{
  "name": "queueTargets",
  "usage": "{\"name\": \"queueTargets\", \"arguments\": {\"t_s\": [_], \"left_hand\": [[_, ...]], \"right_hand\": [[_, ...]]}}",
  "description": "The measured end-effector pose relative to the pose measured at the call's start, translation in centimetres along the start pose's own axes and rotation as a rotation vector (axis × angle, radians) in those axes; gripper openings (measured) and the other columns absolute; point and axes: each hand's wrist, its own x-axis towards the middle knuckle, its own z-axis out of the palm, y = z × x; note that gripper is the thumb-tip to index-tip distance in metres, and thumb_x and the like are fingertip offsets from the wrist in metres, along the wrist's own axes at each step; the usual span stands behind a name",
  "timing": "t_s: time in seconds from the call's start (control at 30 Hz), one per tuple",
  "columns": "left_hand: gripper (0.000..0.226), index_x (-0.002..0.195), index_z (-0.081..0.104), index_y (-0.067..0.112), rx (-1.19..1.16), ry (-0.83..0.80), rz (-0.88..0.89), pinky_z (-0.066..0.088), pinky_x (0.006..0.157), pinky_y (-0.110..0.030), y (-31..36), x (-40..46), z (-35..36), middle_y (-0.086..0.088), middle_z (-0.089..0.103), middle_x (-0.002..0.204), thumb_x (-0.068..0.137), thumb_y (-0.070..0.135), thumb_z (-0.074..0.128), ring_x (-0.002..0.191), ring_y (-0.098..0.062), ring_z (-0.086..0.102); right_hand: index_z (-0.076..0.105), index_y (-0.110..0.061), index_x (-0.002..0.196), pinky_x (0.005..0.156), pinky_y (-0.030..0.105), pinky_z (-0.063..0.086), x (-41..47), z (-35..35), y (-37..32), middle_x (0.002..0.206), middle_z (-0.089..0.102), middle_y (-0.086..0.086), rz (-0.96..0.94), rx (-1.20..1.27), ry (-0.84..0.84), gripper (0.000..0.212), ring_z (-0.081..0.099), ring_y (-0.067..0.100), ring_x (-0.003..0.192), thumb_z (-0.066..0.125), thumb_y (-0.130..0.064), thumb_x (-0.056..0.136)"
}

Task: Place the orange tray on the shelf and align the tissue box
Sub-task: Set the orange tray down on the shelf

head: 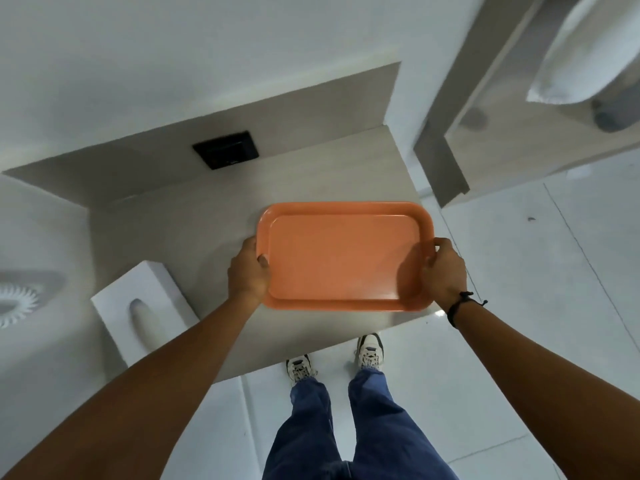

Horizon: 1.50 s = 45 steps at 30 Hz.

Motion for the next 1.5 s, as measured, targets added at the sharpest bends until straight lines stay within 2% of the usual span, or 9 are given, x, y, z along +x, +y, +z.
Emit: {"name": "queueTargets", "arguments": {"t_s": [0.17, 0.37, 0.67, 0.73, 0.8, 0.9, 1.07, 1.2, 1.5], "left_hand": [[0.043, 0.15, 0.056, 0.017, -0.036, 0.114, -0.107, 0.047, 0.089, -0.037, -2.6, 1.3, -2.2, -0.014, 0.074, 0.129, 0.107, 0.013, 0.051, 0.117, -0.039, 0.07], [0.044, 0.152, 0.054, 0.01, 0.003, 0.176, -0.16, 0.055, 0.101, -0.053, -4.6, 3.8, -5.0, -0.021, 0.072, 0.134, 0.108, 0.013, 0.051, 0.122, -0.045, 0.068], [0.045, 0.153, 0.053, 0.009, 0.007, 0.207, -0.131, 0.054, 0.101, -0.051, -5.4, 5.2, -5.0, -0.024, 0.072, 0.133, 0.109, 0.013, 0.05, 0.122, -0.047, 0.068], [0.048, 0.157, 0.049, 0.008, 0.006, 0.202, -0.118, 0.053, 0.103, -0.053, -5.5, 5.2, -4.8, -0.025, 0.069, 0.136, 0.11, 0.016, 0.049, 0.124, -0.047, 0.066], [0.053, 0.161, 0.043, 0.006, 0.053, 0.224, -0.086, 0.05, 0.112, -0.057, -5.5, 4.7, -4.4, -0.027, 0.061, 0.146, 0.111, 0.022, 0.049, 0.135, -0.047, 0.058], [0.064, 0.164, 0.035, 0.002, 0.153, 0.308, 0.069, 0.036, 0.127, -0.058, -5.3, 2.1, -2.6, -0.026, 0.045, 0.164, 0.111, 0.033, 0.051, 0.155, -0.047, 0.04], [0.087, 0.173, 0.008, 0.003, 0.341, 0.193, 0.389, 0.004, 0.139, -0.047, -7.1, -4.5, 1.9, -0.018, 0.011, 0.182, 0.111, 0.057, 0.039, 0.171, -0.035, 0.003], [0.094, 0.172, 0.008, 0.001, 0.496, 0.122, 0.462, 0.012, 0.137, -0.05, -8.8, -7.2, 3.5, -0.018, 0.005, 0.183, 0.109, 0.066, 0.035, 0.171, -0.035, 0.002], [0.098, 0.171, 0.014, -0.002, 0.59, 0.065, 0.458, 0.019, 0.137, -0.054, -9.2, -7.1, 3.2, -0.023, 0.011, 0.181, 0.107, 0.068, 0.035, 0.169, -0.039, 0.01]], "right_hand": [[0.055, -0.007, 0.144, 0.086, 0.04, 0.048, 3.1, 2.8, -5.8, 0.13, 0.073, 0.023, -0.12, -0.007, -0.047, 0.038, 0.069, 0.047, 0.117, 0.043, -0.023, 0.112], [0.054, -0.007, 0.145, 0.091, 0.046, 0.051, 5.4, 6.4, -11.2, 0.134, 0.072, 0.023, -0.211, -0.047, -0.122, 0.04, 0.066, 0.047, 0.122, 0.043, -0.015, 0.108], [0.052, -0.004, 0.145, 0.09, 0.045, 0.049, 6.9, 7.7, -12.5, 0.134, 0.069, 0.025, -0.253, -0.096, -0.134, 0.041, 0.065, 0.048, 0.123, 0.044, -0.008, 0.105], [0.047, -0.004, 0.153, 0.099, 0.052, 0.053, 6.5, 7.7, -12.6, 0.142, 0.064, 0.026, -0.257, -0.096, -0.132, 0.048, 0.062, 0.049, 0.13, 0.045, -0.007, 0.105], [0.038, -0.002, 0.161, 0.111, 0.058, 0.049, 5.4, 7.6, -12.3, 0.152, 0.053, 0.03, -0.319, -0.13, -0.089, 0.057, 0.056, 0.051, 0.136, 0.049, -0.011, 0.106], [0.035, -0.002, 0.164, 0.119, 0.059, 0.045, 2.4, 7.5, -10.4, 0.159, 0.046, 0.03, -0.604, -0.285, -0.003, 0.06, 0.049, 0.05, 0.143, 0.048, -0.02, 0.109], [0.027, -0.003, 0.17, 0.134, 0.05, 0.029, -2.6, 8.4, -5.3, 0.178, 0.031, 0.021, -0.938, -0.473, -0.152, 0.064, 0.029, 0.04, 0.166, 0.042, -0.031, 0.115], [0.024, -0.001, 0.171, 0.135, 0.052, 0.031, -3.8, 8.8, -2.0, 0.18, 0.025, 0.02, -1.025, -0.624, -0.177, 0.069, 0.027, 0.038, 0.167, 0.032, -0.039, 0.114], [0.022, 0.0, 0.171, 0.134, 0.054, 0.033, -3.1, 9.2, -0.9, 0.181, 0.022, 0.022, -1.083, -0.766, -0.147, 0.072, 0.026, 0.039, 0.167, 0.039, -0.04, 0.114]]}}
